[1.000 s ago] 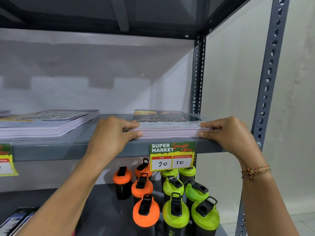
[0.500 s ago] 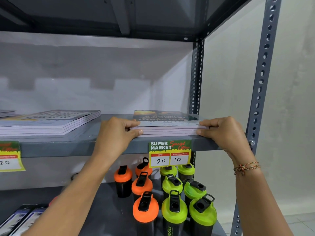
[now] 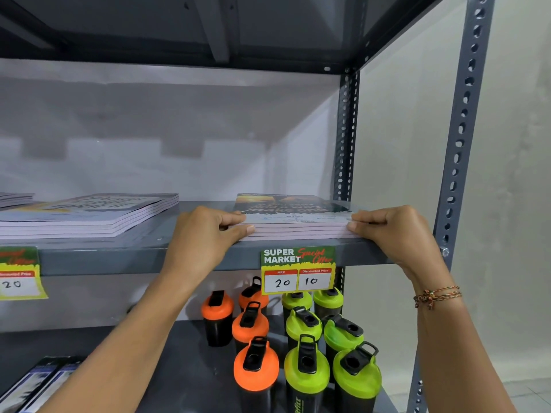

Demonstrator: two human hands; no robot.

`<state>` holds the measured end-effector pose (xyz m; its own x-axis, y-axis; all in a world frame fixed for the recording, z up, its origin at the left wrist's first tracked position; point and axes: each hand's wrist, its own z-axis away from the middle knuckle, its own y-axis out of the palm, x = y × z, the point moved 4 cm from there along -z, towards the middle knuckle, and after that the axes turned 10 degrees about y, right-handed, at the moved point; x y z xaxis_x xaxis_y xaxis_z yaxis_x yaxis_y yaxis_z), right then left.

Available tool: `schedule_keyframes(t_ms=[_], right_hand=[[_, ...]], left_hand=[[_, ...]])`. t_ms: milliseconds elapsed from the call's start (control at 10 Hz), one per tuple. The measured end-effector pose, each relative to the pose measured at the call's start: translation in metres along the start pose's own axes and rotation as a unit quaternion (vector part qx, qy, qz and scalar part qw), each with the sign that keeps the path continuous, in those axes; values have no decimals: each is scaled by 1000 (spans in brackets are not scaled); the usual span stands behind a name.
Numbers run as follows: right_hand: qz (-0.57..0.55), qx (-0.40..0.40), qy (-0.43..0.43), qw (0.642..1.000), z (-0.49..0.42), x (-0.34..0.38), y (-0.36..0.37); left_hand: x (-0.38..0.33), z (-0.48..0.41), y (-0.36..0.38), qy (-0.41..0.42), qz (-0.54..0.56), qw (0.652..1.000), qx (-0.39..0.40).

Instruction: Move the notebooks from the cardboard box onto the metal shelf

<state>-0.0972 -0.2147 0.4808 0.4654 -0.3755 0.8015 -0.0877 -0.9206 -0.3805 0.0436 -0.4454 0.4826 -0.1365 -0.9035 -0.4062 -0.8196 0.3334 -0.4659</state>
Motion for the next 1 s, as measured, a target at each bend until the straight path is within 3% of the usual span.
schedule_keyframes(t_ms=[300,500,1000], right_hand=[[23,33,-23,999,-3,1,3],[83,71,-77,991,-1,9,15],[85,63,-75,992,10,14,15]], left_hand=[[0,-3,-1,24,-26,999,13],[-7,-13,14,100,-59,988,104],[-10,-18,8,73,-49,987,135]])
